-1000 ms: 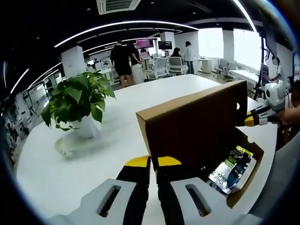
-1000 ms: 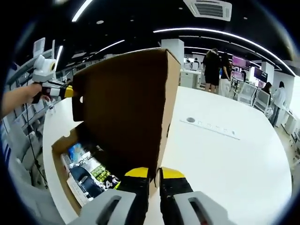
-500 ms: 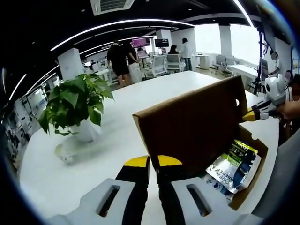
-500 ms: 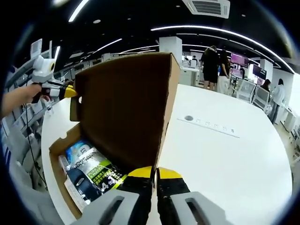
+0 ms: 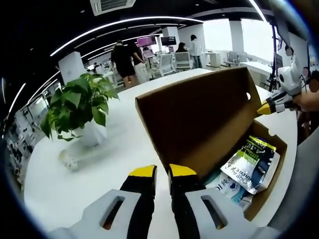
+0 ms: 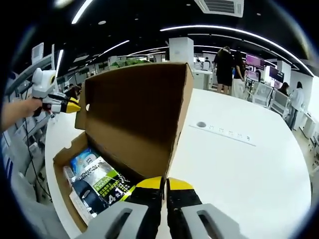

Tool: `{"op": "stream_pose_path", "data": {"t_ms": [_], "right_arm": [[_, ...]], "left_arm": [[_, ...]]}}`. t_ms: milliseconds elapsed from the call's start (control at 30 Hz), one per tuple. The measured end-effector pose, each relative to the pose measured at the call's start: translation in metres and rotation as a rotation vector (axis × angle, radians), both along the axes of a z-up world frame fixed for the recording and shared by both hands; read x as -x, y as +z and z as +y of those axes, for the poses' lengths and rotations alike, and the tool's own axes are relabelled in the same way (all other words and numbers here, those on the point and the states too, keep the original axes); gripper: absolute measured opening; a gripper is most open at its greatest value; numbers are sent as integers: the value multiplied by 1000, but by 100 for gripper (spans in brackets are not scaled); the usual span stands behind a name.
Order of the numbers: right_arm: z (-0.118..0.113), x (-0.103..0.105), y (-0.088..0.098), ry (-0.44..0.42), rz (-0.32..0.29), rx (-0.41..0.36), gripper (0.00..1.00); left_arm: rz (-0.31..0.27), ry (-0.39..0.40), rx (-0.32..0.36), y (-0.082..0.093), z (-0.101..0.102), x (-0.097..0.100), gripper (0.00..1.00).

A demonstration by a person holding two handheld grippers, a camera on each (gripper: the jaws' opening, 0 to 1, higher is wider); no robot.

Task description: Operate the shoe box by opening the lid, removing the specified soft item, and placing it in the target area until the item is outside and the box remains undamaged.

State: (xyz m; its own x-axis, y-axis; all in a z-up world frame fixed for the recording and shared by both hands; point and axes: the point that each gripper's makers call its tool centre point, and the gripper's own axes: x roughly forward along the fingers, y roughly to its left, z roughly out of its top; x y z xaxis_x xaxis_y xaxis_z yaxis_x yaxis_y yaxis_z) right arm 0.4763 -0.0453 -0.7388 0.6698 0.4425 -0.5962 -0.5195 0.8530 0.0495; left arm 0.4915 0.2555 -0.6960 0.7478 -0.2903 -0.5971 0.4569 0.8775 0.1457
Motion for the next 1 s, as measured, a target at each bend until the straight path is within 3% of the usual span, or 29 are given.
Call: {"op": "stream_pose_path", "data": {"t_ms": [367,1000], "right_arm": [[0,-4,1,-5,9,-7,0],[-1,-12,-1,-20,31,-24,0]], "left_arm": [[44,5,0,-28,0,15,2],[63,55,45,-27,-5,8,2]]}}
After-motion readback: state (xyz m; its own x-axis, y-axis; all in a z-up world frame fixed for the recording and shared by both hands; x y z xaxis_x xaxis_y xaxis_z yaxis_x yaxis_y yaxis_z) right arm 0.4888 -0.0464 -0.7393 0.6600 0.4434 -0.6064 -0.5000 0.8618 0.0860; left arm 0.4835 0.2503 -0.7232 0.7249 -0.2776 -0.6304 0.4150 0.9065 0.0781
